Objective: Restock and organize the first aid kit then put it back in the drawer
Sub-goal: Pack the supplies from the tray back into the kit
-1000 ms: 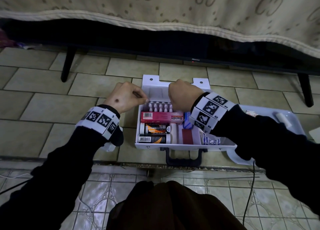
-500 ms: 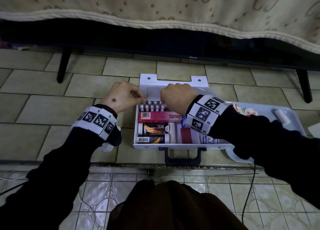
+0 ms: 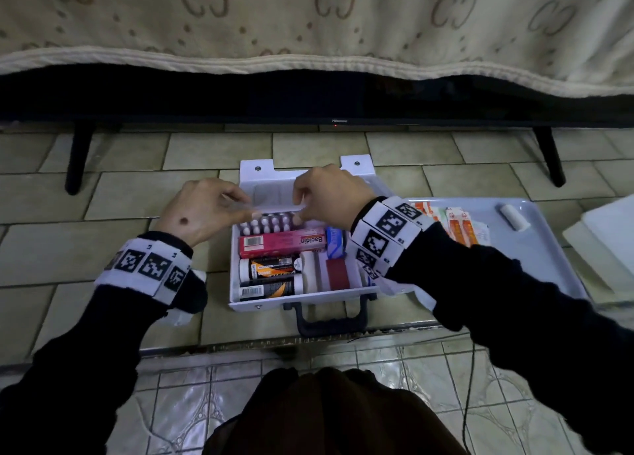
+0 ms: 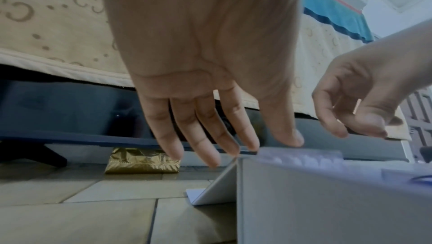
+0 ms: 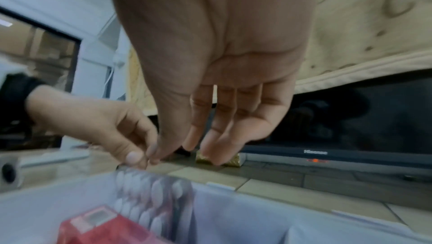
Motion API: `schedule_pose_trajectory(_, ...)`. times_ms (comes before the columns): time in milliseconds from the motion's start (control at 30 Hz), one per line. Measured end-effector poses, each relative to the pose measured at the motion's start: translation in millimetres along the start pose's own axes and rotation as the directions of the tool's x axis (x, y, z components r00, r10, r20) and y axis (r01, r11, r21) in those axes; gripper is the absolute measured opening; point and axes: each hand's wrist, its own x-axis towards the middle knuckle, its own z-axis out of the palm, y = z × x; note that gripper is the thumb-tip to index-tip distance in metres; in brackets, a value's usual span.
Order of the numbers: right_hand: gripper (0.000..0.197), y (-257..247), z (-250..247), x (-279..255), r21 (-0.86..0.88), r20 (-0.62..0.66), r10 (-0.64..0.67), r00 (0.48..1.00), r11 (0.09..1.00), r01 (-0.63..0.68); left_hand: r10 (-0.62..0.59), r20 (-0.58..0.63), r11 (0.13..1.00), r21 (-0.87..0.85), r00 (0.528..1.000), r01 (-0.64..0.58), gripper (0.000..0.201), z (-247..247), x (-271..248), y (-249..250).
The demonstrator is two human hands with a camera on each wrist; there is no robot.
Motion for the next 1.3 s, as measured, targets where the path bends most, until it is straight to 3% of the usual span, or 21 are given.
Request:
schedule_pose_trajectory(167, 0.015, 35.0, -20.5, -22.6, 0.187, -0.136, 0.082, 0.987, 0.981, -0.056, 0.033, 0.016, 0.999, 0.042, 0.999, -0.033, 0.033, -1.9, -2.7, 16.1)
schedule_pose_trajectory(333, 0.004, 105.4, -45.9, -51.0, 0.293, -0.229, 0.237, 0.944, 0.942, -0.165, 0.106, 0.001, 0.989, 0.103, 0.994, -0.105, 0.032, -1.7, -4.7, 38.0)
schedule_pose_trajectory(433, 0.012, 162.0, -53.7, -65.5, 0.255, -0.288, 0.397, 0.871, 0.909, -0.329, 0.144, 0.002, 0.983, 0.115, 0.99, -0.143, 0.032, 0.0, -8.1, 45.3)
schedule_pose_trajectory(567, 0.024, 237.2, -39.4, -76.8, 0.054, -0.26, 0.595, 0.76, 0.795, -0.604, 0.178, 0.021, 0.978, 0.104, 0.984, -0.179, 0.025, 3.5, -16.3, 55.0)
schedule_pose_trajectory(633, 0.028, 262.2, -26.1, -76.0, -0.046, -0.221, 0.652, 0.725, 0.736, -0.676, 0.196, 0.052, 0.977, 0.075, 0.979, -0.2, 0.021, 7.3, -20.8, 62.7)
schedule_pose_trajectory(733, 0.031, 285.7, -7.8, -70.3, -0.135, -0.17, 0.682, 0.712, 0.7, -0.702, 0.206, 0.13, 0.976, 0.05, 0.97, -0.214, 0.022, 17.7, -23.9, 69.3)
schedule_pose_trajectory(867, 0.017, 296.2, -3.5, -65.9, -0.193, -0.186, 0.665, 0.723, 0.697, -0.691, 0.201, 0.323, 0.966, 0.092, 0.925, -0.242, 0.029, 38.6, -23.8, 75.4)
schedule_pose_trajectory(967, 0.019, 297.8, -6.6, -69.1, -0.194, -0.177, 0.713, 0.679, 0.651, -0.734, 0.203, 0.449, 0.931, 0.187, 0.87, -0.314, 0.015, 50.0, -24.3, 76.9)
schedule_pose_trajectory(1133, 0.021, 291.2, -3.1, -74.8, -0.122, -0.198, 0.747, 0.634, 0.623, -0.772, 0.197, 0.547, 0.874, 0.279, 0.814, -0.399, 0.027, 59.0, -19.7, 71.9)
schedule_pose_trajectory(1233, 0.02, 275.3, -9.0, -81.4, -0.033, -0.212, 0.727, 0.653, 0.663, -0.748, 0.182, 0.575, 0.843, 0.326, 0.797, -0.428, 0.03, 63.0, -17.6, 74.1)
schedule_pose_trajectory(1300, 0.027, 261.3, -19.5, -85.2, 0.057, -0.236, 0.678, 0.696, 0.725, -0.686, 0.165, 0.584, 0.832, 0.351, 0.795, -0.43, 0.028, 64.6, -16.0, 73.8)
